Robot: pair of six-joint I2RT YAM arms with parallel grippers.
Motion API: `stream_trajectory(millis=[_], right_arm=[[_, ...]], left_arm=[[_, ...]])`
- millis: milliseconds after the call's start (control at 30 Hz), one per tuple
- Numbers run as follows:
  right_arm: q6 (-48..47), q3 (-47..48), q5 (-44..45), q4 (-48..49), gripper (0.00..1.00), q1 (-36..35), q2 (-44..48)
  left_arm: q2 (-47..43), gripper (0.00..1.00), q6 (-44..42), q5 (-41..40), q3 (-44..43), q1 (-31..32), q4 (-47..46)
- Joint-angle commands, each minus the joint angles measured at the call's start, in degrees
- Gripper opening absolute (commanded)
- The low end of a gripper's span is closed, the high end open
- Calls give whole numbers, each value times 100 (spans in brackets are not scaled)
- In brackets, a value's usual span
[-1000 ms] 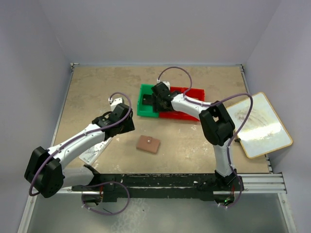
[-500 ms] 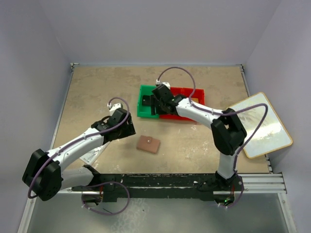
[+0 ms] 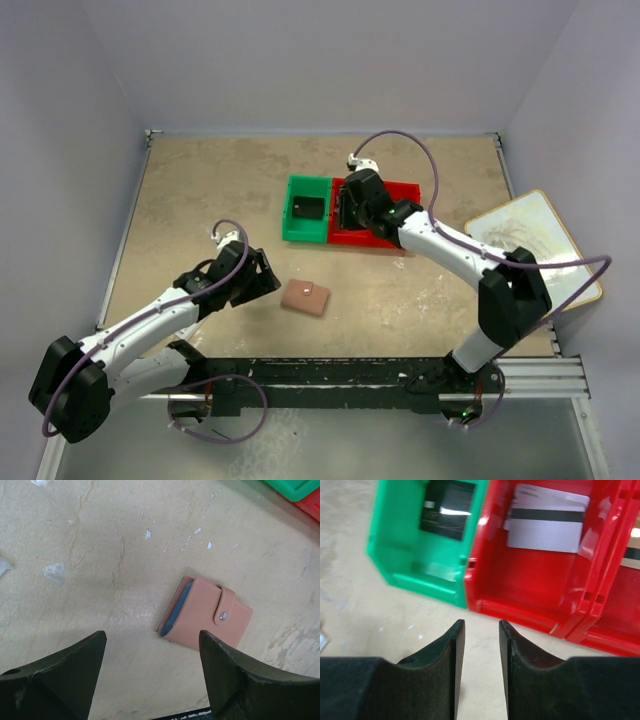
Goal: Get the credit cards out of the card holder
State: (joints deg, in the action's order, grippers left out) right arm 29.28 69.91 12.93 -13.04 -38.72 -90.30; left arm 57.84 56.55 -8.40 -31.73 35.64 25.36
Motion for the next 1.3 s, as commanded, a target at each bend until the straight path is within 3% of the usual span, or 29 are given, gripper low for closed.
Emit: stream_trajectory(millis=[0,300,600,1267], right_arm=[[184,212,-79,-26,33,369,-548],[5,902,90,-22,23,548,-1704],[-36,1488,324,-26,20,558,-2455],[-174,974,860,1018,16,569,-2696]], left_arm=[[-151,72,123,258,9,-26,-156],[-335,71,123,286,36,-30,69],[-212,71,10,368,1,-24,36],[-157,69,-6,798,-126,-30,-110]])
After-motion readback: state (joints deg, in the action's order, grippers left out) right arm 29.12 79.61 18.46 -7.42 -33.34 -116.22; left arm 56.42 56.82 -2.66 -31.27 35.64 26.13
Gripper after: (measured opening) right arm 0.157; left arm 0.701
